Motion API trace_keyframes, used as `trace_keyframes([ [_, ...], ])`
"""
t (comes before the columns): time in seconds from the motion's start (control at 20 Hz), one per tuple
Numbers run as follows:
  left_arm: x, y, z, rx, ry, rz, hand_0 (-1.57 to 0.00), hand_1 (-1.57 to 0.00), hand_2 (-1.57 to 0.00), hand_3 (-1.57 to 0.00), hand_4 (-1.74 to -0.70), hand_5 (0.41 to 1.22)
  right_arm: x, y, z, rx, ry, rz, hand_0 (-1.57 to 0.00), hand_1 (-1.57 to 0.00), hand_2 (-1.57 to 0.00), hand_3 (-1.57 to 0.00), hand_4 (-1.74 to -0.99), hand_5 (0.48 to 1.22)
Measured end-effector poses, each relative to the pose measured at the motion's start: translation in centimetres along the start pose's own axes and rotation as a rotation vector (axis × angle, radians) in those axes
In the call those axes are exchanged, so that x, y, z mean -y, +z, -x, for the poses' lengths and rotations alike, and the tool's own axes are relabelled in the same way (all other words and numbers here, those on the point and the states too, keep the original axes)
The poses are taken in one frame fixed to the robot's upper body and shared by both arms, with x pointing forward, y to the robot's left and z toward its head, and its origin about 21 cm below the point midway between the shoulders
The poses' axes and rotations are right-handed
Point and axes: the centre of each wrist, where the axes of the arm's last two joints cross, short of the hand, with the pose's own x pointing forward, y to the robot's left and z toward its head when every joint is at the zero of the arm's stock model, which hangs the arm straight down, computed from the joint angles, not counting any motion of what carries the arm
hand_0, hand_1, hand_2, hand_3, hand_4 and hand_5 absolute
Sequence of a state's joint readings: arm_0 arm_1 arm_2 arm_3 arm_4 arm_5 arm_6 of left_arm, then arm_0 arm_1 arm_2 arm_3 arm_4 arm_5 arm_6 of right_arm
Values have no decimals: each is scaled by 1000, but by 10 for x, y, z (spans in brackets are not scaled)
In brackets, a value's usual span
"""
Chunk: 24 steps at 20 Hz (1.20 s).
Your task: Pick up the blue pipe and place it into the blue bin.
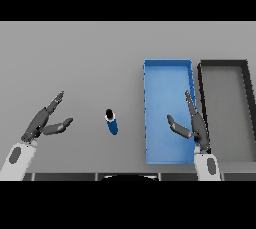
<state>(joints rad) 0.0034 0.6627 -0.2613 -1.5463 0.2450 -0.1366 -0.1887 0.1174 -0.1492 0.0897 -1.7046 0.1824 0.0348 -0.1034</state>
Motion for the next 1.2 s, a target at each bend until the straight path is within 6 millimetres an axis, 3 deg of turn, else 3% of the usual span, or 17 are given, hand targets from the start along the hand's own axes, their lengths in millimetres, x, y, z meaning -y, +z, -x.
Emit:
trace_keyframes([
  [0.25, 41, 0, -8, -39, 12, 198, 1, 1, 1, 1, -1126, 485, 4, -4, -4, 3, 20, 6, 1, 1, 1, 1, -1174, 618],
  [0.45, 67, -4, -8, -47, -11, 272, 1, 1, 1, 1, -1139, 450, -3, -1, -9, 1, -8, 9, 1, 1, 1, 1, -1197, 615],
  [0.7, 97, -22, -4, -13, 28, 308, 1, 1, 1, 1, -1154, 459, -1, 0, -4, -9, -20, -1, 1, 1, 1, 1, -1214, 624],
  [0.9, 124, -48, -7, 10, 63, 310, 1, 1, 1, 1, -1145, 460, -2, 2, -3, -21, -6, 1, 1, 1, 1, 1, -1205, 625],
  [1.05, 135, -64, -8, 20, 67, 311, 1, 1, 1, 1, -1098, 448, 7, 5, -1, 6, -4, 13, 1, 1, 1, 1, -1215, 637],
  [1.2, 143, -71, 0, -16, 6, 304, 1, 1, 1, 1, -1051, 418, 2, 3, -4, -4, -19, 9, 1, 1, 1, 1, -1221, 645],
])
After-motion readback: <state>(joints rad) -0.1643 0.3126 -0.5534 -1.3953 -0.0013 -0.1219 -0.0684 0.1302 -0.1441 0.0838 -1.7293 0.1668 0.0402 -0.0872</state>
